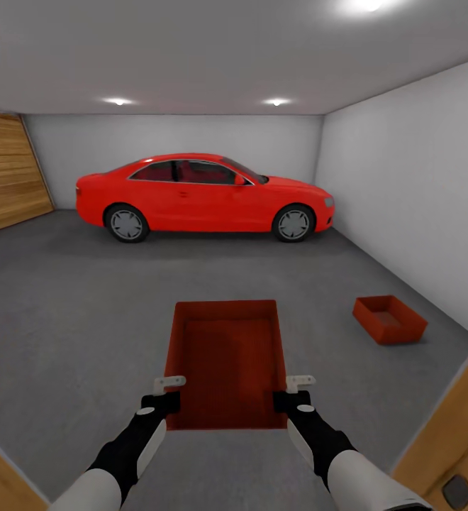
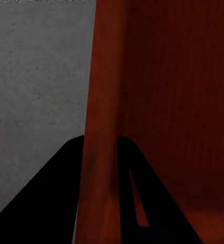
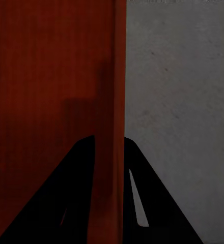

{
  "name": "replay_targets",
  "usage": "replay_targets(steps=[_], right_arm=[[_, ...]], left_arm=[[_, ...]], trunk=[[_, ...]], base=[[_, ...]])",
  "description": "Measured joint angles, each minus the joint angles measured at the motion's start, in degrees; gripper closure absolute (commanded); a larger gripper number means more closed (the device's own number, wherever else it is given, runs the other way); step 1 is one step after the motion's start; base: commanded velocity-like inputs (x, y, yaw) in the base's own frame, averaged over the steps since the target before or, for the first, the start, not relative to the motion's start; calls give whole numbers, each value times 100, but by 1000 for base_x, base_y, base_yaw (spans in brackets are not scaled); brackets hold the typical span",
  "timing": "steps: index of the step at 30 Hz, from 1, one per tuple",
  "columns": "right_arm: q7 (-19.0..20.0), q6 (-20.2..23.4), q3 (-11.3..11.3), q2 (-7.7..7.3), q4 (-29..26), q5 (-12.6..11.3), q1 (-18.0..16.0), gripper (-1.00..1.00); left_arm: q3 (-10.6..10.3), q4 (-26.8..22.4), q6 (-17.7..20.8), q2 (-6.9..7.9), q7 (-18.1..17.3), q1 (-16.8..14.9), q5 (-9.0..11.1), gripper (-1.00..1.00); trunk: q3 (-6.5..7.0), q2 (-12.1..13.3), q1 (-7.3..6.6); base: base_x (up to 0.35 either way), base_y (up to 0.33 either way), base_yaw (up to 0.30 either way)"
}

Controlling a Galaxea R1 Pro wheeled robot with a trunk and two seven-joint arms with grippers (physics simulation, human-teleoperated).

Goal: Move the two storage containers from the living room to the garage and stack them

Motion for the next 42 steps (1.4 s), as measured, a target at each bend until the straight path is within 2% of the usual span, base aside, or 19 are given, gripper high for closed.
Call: replay_targets(steps=[15, 37, 42], right_arm=[[0, 0, 0, 0, 0, 1, -1, 100], [0, 0, 0, 0, 0, 1, -1, 100], [0, 0, -1, 0, 0, 2, 0, 100]], left_arm=[[-4, 0, -1, 1, 0, 0, 5, 100], [13, -2, 1, -4, -1, 0, -13, 100], [-8, 2, -3, 3, 0, 0, 10, 100]], trunk=[[0, 0, 1], [0, 0, 2], [0, 0, -1]], base=[[169, 30, 0], [50, 30, 0], [218, 0, 0]])
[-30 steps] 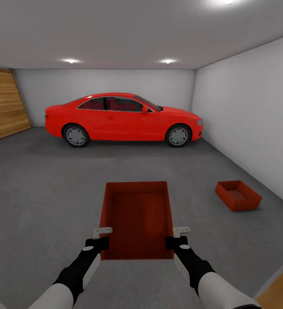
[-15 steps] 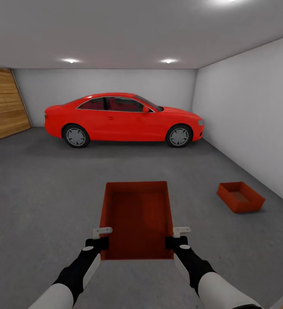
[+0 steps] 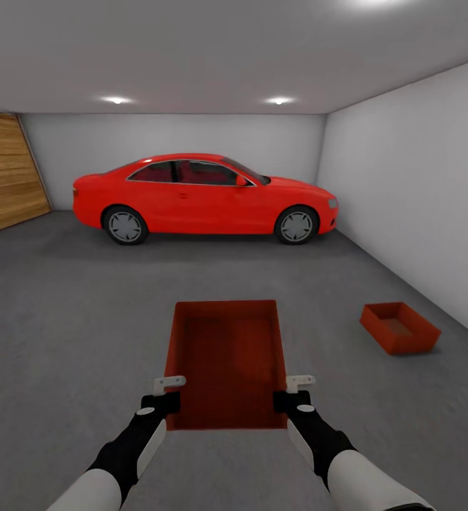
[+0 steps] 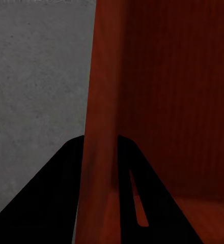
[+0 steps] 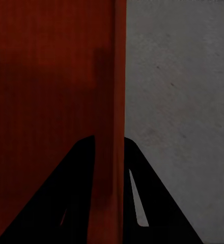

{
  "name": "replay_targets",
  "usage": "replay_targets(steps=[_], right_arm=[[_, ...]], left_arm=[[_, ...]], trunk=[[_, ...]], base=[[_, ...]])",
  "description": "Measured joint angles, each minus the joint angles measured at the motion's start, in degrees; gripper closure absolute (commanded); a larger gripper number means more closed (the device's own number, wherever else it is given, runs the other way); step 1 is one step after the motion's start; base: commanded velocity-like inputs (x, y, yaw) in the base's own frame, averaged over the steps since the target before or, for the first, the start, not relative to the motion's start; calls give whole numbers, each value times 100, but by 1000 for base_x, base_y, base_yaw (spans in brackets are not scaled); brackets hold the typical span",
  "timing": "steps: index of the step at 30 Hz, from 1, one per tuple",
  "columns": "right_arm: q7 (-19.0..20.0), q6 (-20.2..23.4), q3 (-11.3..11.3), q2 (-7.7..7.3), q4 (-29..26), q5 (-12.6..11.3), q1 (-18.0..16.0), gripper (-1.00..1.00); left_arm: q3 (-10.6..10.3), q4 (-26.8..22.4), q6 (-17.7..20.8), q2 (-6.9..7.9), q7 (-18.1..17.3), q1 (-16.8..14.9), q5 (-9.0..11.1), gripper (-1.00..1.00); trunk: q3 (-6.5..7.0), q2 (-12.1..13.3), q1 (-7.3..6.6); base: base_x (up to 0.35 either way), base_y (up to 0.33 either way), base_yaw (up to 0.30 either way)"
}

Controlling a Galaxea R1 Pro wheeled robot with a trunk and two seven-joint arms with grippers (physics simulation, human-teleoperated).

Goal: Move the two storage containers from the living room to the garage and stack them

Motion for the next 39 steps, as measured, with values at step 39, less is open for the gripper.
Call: replay_targets(steps=[39], right_arm=[[1, 0, 0, 0, 0, -3, 0, 100]], left_arm=[[-9, -5, 5, 4, 1, 0, 8, 100]], trunk=[[0, 0, -1]], base=[[319, 54, 0]])
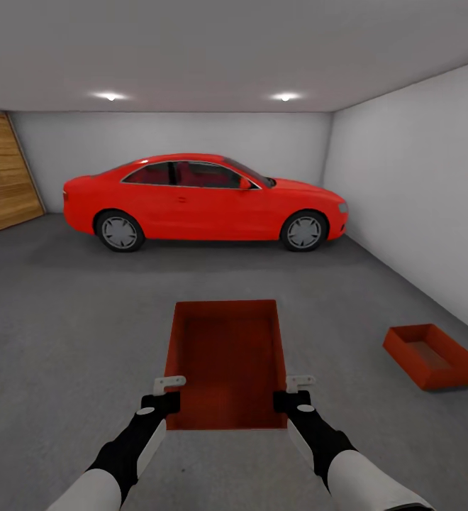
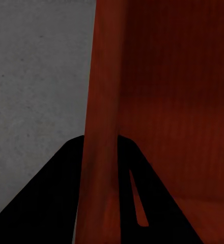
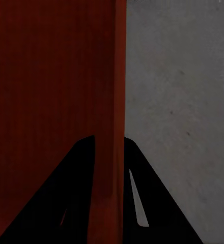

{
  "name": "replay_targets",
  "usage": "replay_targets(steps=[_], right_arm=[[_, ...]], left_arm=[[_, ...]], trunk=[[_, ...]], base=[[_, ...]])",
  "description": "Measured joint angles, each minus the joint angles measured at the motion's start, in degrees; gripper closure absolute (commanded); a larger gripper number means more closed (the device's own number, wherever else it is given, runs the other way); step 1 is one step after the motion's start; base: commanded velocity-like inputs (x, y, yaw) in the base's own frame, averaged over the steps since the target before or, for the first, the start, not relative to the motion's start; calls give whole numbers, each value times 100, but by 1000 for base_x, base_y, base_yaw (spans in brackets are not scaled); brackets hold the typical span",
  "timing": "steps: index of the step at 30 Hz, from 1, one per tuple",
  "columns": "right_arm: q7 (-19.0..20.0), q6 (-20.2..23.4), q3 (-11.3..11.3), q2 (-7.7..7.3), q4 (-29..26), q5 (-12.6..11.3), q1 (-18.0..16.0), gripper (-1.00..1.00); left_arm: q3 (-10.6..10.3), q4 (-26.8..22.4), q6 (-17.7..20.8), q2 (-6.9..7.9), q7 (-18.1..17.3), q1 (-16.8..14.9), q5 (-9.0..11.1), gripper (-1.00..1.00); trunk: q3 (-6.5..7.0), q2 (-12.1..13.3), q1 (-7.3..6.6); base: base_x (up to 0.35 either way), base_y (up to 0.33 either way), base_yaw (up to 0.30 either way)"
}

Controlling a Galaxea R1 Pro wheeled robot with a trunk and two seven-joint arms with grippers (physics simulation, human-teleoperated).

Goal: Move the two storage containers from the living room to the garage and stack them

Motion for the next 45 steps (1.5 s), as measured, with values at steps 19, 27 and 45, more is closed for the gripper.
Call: replay_targets(steps=[19, 27, 45], right_arm=[[0, 0, 0, 0, 0, 6, -2, 100], [2, 0, -5, 0, -1, 10, 0, 100], [3, 5, -3, 0, 0, 3, -2, 100]], left_arm=[[6, 6, -8, -2, 0, 0, -1, 100], [-17, 6, -9, 5, 0, 0, 22, 100], [8, -4, 9, -2, 0, 0, -8, 100]], trunk=[[0, 0, 0], [0, 0, 0], [0, 0, 0]], base=[[320, 83, 0], [320, 83, 0], [320, 83, -3]])
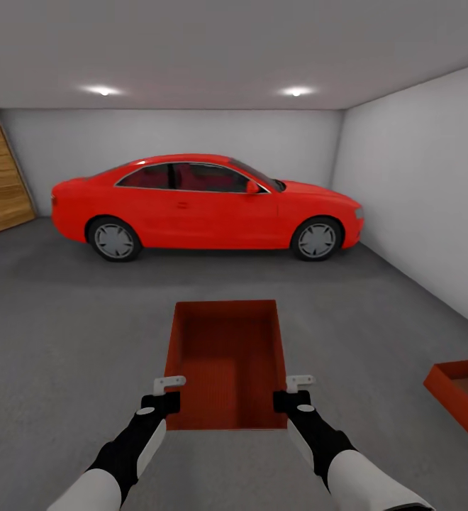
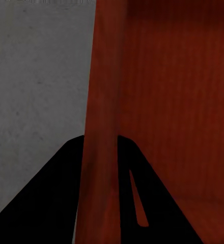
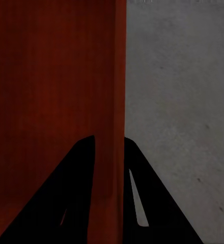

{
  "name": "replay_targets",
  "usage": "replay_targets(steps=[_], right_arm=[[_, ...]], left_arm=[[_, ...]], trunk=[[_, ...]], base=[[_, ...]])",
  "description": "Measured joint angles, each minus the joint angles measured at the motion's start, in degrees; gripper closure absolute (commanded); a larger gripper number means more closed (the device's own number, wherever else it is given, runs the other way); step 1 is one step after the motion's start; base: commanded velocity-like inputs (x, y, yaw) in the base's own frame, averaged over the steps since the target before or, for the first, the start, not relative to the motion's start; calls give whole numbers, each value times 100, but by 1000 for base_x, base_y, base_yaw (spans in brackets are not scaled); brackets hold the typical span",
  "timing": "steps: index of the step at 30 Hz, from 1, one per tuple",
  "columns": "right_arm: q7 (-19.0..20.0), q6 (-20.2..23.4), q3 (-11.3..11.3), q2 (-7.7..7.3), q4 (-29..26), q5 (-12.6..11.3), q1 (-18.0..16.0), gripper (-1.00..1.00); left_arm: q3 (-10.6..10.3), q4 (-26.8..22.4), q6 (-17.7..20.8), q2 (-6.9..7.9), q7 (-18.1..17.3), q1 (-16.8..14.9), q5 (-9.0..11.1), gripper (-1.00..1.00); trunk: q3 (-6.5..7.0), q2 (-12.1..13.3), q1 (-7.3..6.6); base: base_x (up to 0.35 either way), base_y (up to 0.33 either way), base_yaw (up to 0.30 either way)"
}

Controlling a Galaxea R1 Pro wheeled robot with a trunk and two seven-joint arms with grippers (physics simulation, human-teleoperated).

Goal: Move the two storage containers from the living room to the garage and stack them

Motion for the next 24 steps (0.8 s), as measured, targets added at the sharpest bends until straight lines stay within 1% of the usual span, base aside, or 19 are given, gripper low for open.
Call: replay_targets(steps=[5, 24], right_arm=[[-4, 2, 0, 2, -1, -2, 0, 100], [-3, 2, 3, 0, -2, -1, 1, 100]], left_arm=[[6, -4, 8, -1, -1, -1, -8, 100], [-22, 4, -2, 7, 0, -2, 25, 100]], trunk=[[0, 0, 0], [0, 0, 0]], base=[[320, 83, -183], [320, 83, -261]])
